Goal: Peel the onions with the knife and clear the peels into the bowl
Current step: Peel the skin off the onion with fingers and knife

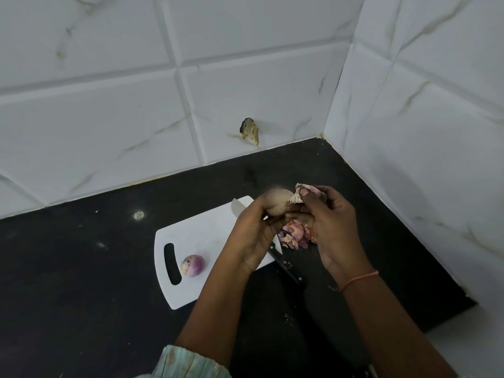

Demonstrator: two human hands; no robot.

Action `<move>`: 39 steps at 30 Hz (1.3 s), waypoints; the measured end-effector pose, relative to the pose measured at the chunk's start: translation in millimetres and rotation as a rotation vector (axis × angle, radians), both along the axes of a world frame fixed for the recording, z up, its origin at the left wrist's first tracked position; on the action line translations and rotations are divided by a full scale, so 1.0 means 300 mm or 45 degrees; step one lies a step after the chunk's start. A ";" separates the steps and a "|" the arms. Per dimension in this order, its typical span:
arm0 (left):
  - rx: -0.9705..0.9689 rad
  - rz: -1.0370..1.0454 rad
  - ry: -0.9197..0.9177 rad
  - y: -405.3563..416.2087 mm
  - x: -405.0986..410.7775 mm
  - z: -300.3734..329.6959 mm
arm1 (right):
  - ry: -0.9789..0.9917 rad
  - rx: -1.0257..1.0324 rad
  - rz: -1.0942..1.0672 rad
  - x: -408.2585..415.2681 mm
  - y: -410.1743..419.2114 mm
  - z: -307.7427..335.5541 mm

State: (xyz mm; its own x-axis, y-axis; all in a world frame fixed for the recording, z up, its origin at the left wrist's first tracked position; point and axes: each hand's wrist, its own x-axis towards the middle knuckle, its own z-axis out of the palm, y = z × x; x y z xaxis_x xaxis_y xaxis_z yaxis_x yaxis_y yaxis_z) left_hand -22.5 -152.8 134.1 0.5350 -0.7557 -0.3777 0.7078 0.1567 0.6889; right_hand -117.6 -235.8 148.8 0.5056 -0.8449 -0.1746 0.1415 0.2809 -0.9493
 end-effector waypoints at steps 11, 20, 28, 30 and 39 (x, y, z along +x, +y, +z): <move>0.007 0.006 -0.081 0.021 0.034 -0.031 | -0.211 0.546 -0.228 -0.006 -0.110 -0.047; 0.111 0.030 -0.611 0.029 0.050 -0.066 | 0.423 -0.379 0.204 0.012 -0.056 -0.065; 0.023 0.071 -0.722 0.034 0.044 -0.046 | 0.268 -0.618 0.215 0.034 -0.036 -0.064; -0.001 0.083 -0.717 0.036 0.045 -0.044 | 0.257 -0.680 0.180 0.035 -0.035 -0.067; -0.017 0.126 -0.428 0.027 0.031 -0.036 | 0.254 -0.772 0.049 0.047 -0.033 -0.075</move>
